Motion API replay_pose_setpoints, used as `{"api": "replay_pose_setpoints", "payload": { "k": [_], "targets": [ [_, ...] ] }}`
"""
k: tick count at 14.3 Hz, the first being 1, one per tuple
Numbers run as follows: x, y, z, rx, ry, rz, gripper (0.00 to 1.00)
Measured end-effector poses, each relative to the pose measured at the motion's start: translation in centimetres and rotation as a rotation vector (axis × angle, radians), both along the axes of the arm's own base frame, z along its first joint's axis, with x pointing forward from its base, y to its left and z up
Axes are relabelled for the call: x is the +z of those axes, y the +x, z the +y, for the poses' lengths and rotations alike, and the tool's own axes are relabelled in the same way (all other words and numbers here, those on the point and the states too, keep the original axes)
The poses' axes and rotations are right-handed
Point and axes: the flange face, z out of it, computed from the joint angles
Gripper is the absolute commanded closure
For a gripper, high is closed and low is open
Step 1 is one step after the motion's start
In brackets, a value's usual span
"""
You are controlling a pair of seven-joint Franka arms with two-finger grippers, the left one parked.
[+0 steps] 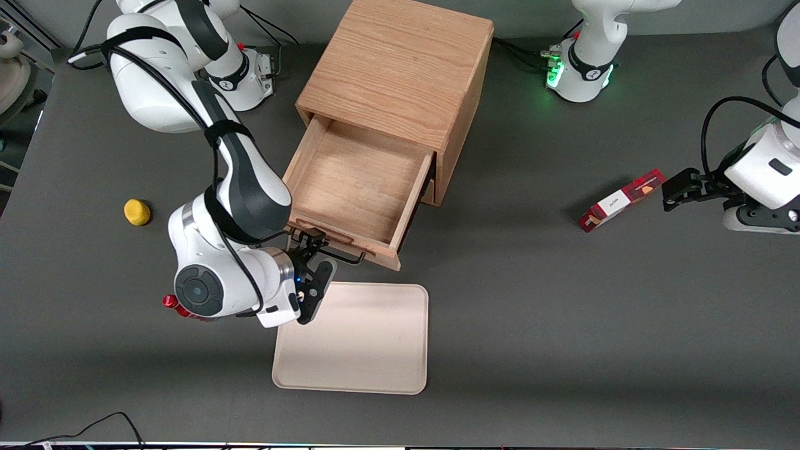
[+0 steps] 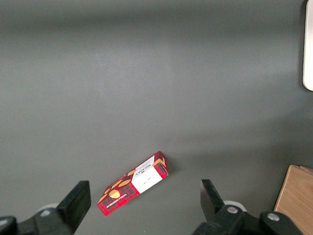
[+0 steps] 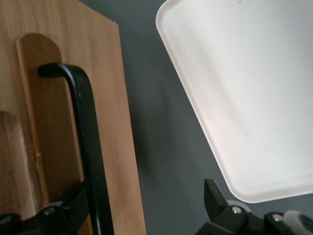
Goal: Close top drawer
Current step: 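Push the drawer front with the right gripper into the cabinet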
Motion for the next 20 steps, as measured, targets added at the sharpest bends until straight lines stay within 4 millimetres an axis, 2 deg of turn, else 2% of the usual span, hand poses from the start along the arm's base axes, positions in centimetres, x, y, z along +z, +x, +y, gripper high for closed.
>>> {"api": "replay_pose_setpoints", "payload": {
  "k": [5,9,12,20],
  "targets": [
    [0.3,-1.7,1.3,0.026,0.004,0.024,0.0],
    [0.6,-4.9,2.7,0.033,0.008,0.015,0.0],
    [0.4,-7.1,2.6,0.027,0.004,0.024,0.0],
    [0.3,-10.4,3.1,0.025,0.019,0.045,0.0]
  ]
}}
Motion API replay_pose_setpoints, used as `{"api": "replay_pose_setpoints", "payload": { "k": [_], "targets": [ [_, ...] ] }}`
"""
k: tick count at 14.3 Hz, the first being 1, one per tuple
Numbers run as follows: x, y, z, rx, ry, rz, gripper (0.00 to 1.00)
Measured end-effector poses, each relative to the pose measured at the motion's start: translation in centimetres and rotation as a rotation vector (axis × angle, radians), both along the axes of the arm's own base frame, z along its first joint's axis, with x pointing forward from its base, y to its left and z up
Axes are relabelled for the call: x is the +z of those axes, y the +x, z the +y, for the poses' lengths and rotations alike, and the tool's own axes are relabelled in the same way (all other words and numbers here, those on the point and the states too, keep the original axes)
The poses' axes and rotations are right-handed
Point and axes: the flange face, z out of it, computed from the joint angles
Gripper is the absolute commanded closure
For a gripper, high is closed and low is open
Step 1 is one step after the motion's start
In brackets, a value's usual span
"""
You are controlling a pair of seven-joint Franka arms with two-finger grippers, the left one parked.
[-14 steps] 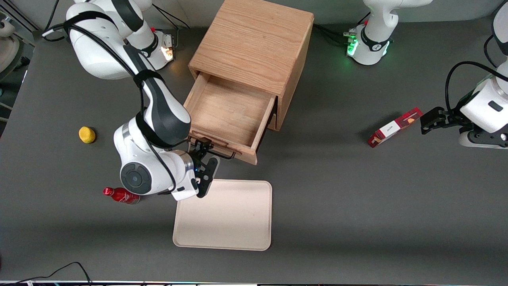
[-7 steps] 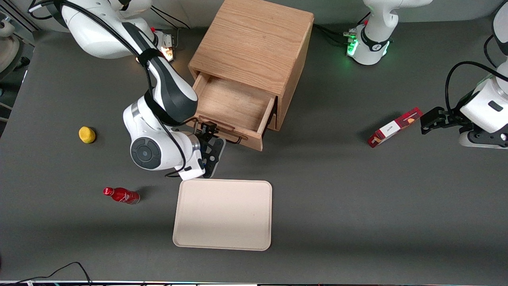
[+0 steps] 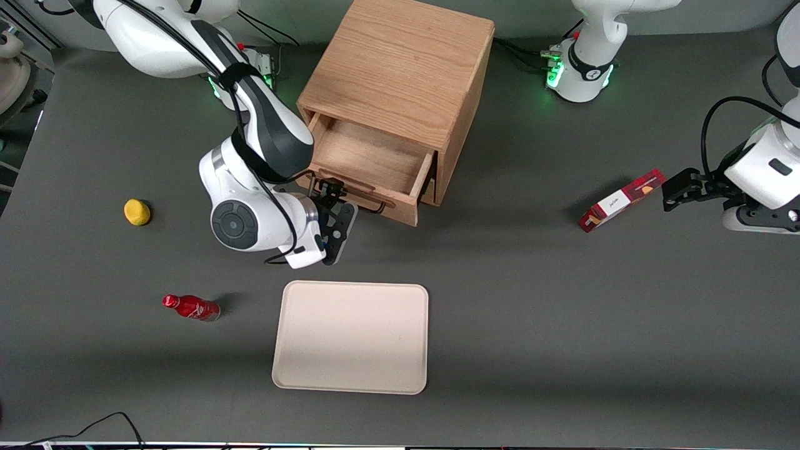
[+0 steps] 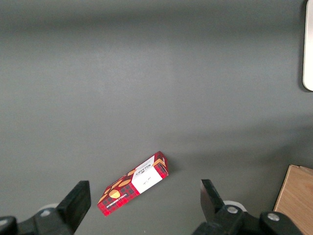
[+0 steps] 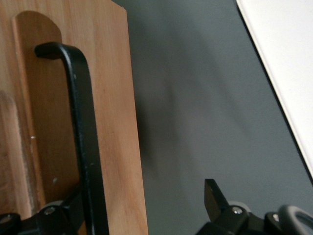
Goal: Close top drawer
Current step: 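Push the drawer front with the right gripper into the cabinet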
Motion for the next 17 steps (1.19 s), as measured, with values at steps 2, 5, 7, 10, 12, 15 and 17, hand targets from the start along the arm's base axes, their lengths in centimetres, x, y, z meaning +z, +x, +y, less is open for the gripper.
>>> {"api": "replay_pose_setpoints", "payload": {
  "k": [2,5,7,10,12,15,17],
  "targets": [
    [0.0,-0.9,0.5,0.01,0.003,0.004,0.0],
    [0.0,-1.6,0.9,0.013,0.008,0.008,0.0],
    [0.0,-2.0,1.0,0.001,0.008,0.009,0.0],
    [0.0,-2.8,2.1,-0.007,0.008,0.013,0.0],
    [0.0,-3.3,2.7,-0.005,0.008,0.017,0.0],
    [0.2,-4.1,3.2,-0.006,0.002,0.023,0.0],
    [0.6,-4.8,3.7,-0.011,-0.001,0.025,0.0]
  ]
}}
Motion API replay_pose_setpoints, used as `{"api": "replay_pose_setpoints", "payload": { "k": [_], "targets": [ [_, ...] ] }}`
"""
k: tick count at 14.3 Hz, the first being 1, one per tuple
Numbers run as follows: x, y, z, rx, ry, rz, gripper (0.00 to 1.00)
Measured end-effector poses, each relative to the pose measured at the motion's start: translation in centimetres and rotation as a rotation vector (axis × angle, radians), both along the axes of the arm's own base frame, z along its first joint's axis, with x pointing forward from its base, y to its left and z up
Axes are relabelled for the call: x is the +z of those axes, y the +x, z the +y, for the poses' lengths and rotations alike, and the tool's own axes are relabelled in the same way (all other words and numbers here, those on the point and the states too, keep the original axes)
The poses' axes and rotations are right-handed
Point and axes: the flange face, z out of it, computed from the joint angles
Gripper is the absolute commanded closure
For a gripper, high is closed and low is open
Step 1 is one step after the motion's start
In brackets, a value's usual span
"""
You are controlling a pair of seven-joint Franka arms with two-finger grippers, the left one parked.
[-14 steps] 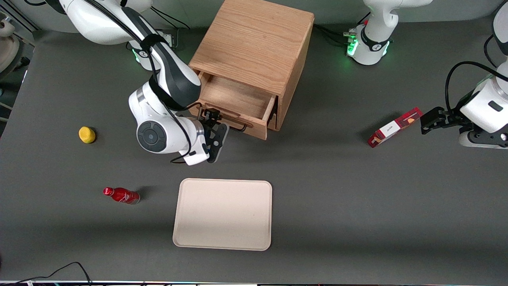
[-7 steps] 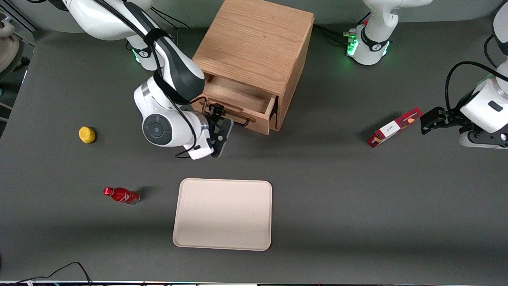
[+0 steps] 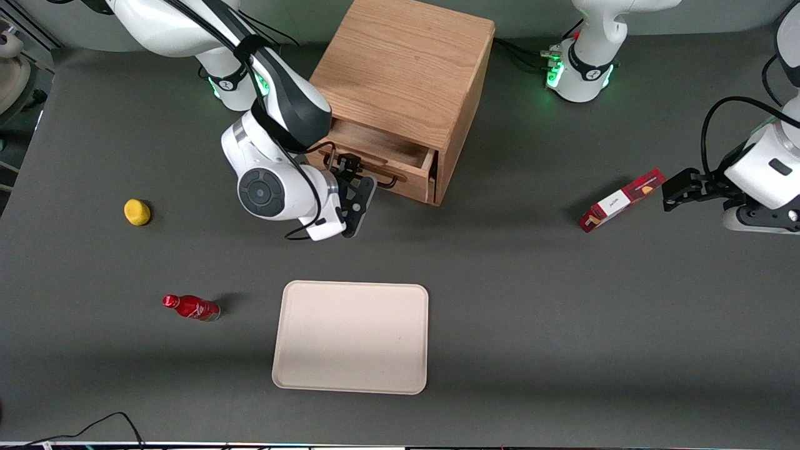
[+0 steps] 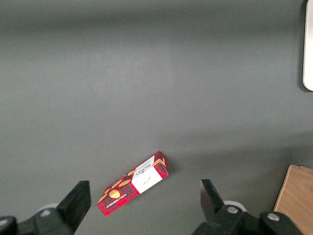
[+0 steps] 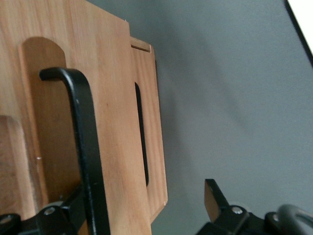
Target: Close top drawer
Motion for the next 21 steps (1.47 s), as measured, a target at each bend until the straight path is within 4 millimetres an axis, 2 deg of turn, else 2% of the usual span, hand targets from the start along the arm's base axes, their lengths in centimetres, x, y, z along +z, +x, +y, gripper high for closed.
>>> {"api": "replay_pose_setpoints", "payload": {
  "k": [5,12,21],
  "targets": [
    [1.1,-1.8,0.9,-0.002,0.016,0.01,0.0],
    [0.2,-3.8,2.3,-0.014,0.007,0.012,0.0],
    [0.2,-4.7,2.1,-0.052,0.015,-0.017,0.0]
  ]
}}
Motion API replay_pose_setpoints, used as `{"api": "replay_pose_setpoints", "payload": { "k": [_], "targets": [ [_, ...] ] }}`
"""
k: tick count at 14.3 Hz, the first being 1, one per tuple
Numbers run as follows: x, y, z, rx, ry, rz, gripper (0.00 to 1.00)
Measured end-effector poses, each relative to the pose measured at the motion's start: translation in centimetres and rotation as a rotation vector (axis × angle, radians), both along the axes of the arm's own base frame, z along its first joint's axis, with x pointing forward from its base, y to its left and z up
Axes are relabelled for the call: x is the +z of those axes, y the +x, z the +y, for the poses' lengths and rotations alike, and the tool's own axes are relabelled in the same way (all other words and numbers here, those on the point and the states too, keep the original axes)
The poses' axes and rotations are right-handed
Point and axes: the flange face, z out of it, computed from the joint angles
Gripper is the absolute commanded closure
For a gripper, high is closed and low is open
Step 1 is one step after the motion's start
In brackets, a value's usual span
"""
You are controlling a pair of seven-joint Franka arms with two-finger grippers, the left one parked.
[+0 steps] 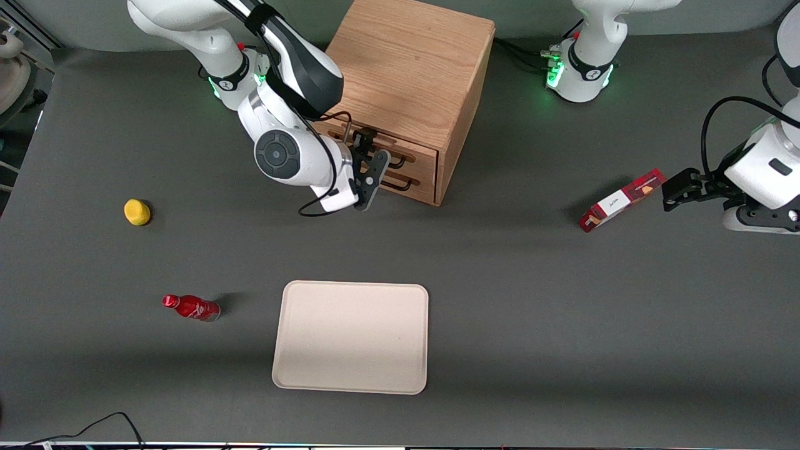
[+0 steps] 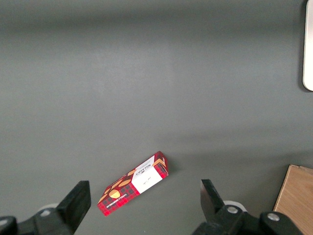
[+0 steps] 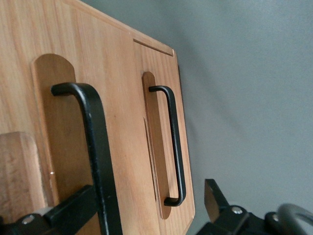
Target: Close top drawer
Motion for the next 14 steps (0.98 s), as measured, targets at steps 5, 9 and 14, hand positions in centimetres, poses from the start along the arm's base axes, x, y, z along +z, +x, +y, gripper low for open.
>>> {"api": "replay_pose_setpoints", "payload": {
  "k": [5,9,14],
  "targets": [
    [5.4,-0.6,0.1,0.009,0.006,-0.024,0.0],
    [14.2,0.3,-1.8,0.021,0.001,-0.081,0.0],
    [25.3,-0.5,-8.7,-0.152,-0.195,-0.185,0.0]
  ]
}}
